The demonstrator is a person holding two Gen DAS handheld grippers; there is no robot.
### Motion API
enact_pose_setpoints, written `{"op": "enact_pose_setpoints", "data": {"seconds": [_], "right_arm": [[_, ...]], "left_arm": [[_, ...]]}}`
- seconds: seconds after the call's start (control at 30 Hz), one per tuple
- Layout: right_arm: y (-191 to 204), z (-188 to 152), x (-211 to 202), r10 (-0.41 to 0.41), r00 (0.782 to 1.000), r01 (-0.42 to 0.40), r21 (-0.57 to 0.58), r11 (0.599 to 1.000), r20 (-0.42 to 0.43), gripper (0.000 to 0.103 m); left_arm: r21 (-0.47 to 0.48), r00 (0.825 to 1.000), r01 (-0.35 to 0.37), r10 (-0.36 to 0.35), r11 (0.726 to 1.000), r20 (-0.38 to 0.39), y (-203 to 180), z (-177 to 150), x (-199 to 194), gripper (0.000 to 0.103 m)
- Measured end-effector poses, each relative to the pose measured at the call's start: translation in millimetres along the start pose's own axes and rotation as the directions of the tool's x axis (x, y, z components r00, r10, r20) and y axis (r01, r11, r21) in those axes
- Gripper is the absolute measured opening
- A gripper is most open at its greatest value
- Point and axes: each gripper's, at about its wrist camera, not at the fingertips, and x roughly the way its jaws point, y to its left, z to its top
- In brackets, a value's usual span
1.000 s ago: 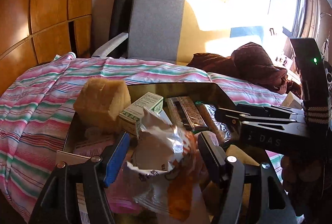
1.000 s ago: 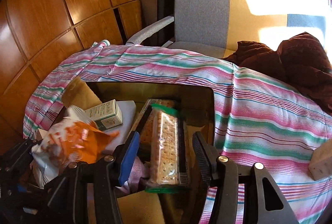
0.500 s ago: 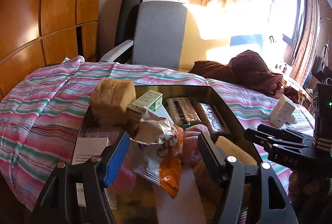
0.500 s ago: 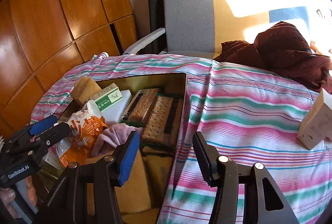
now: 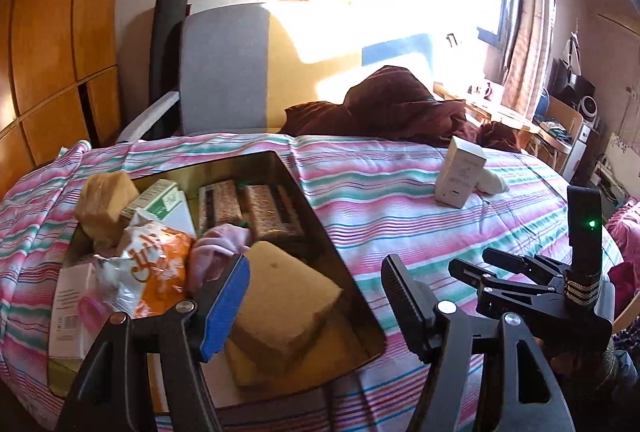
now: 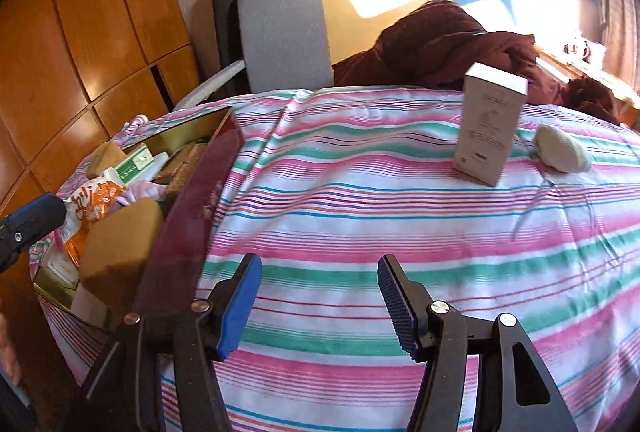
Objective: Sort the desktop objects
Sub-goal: 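Move both tools away from the tin toward the white box and sock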
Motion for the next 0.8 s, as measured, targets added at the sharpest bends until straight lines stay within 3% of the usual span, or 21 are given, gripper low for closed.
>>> {"op": "enact_pose_setpoints", "data": {"seconds": [0.4, 0.63, 0.8], "right_arm": [[-106.9, -35.1, -29.0, -0.203, 0.979, 0.200, 0.163, 0.966, 0.003, 0.065], [-127.4, -36.8, -31.8, -0.211, 0.977, 0.203, 0.209, 0.957, 0.015, 0.066], [-131.9, -38.5, -30.6, -0.182, 0.983, 0.170, 0.230, 0.958, 0.030, 0.067]], "left_arm": [[0.114, 0.992, 0.114, -0.107, 0.987, -0.066, -79.3, 3.8, 38.4, 0.070], [0.173, 0.980, 0.195, -0.187, 0.965, -0.061, -124.9, 32.8, 65.9, 0.071], [0.213, 0.969, 0.246, -0.231, 0.946, -0.090, -158.0, 50.9, 103.5, 0.080]]}}
